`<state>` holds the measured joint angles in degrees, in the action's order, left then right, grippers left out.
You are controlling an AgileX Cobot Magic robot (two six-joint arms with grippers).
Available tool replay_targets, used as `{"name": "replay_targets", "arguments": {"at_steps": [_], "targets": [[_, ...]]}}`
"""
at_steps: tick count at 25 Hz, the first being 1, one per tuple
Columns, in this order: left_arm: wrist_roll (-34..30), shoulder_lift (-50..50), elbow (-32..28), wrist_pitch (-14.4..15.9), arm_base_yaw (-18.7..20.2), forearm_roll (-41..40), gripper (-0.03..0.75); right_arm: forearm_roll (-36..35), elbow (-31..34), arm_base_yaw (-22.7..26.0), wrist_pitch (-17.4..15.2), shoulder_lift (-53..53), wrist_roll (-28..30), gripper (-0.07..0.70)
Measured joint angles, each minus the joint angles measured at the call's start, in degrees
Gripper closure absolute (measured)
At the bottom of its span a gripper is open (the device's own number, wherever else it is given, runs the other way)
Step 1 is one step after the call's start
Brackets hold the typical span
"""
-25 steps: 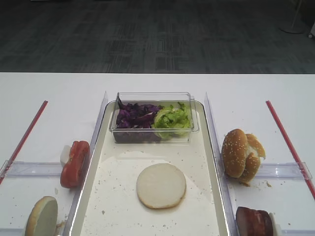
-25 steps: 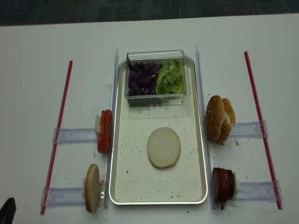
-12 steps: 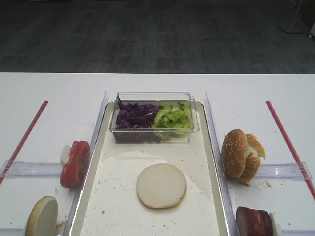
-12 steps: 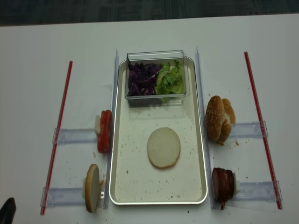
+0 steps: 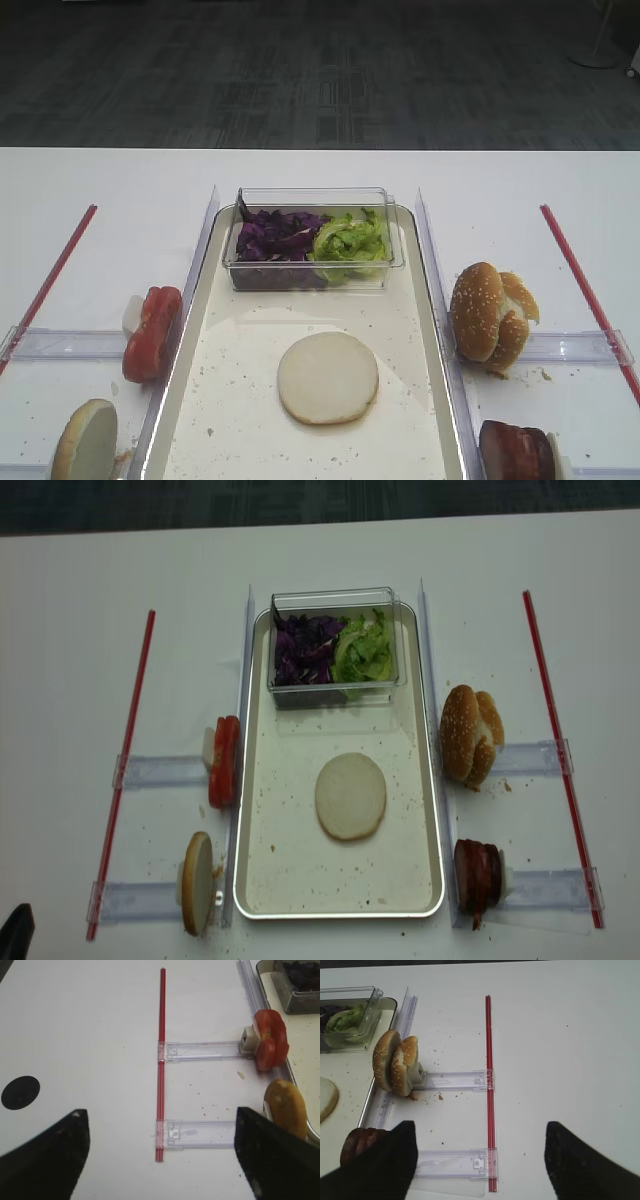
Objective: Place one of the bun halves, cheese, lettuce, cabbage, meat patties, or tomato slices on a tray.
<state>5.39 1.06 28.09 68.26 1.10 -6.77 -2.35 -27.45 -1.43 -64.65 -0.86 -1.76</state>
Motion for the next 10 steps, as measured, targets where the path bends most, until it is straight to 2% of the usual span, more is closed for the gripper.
{"name": "replay_targets", "arguments": {"at_steps": [10], "targets": [[-0.06, 0.00, 0.00, 0.00, 0.00, 0.00, 0.170, 0.00, 0.00, 0.00, 0.00, 0.00, 0.00, 0.079]]}}
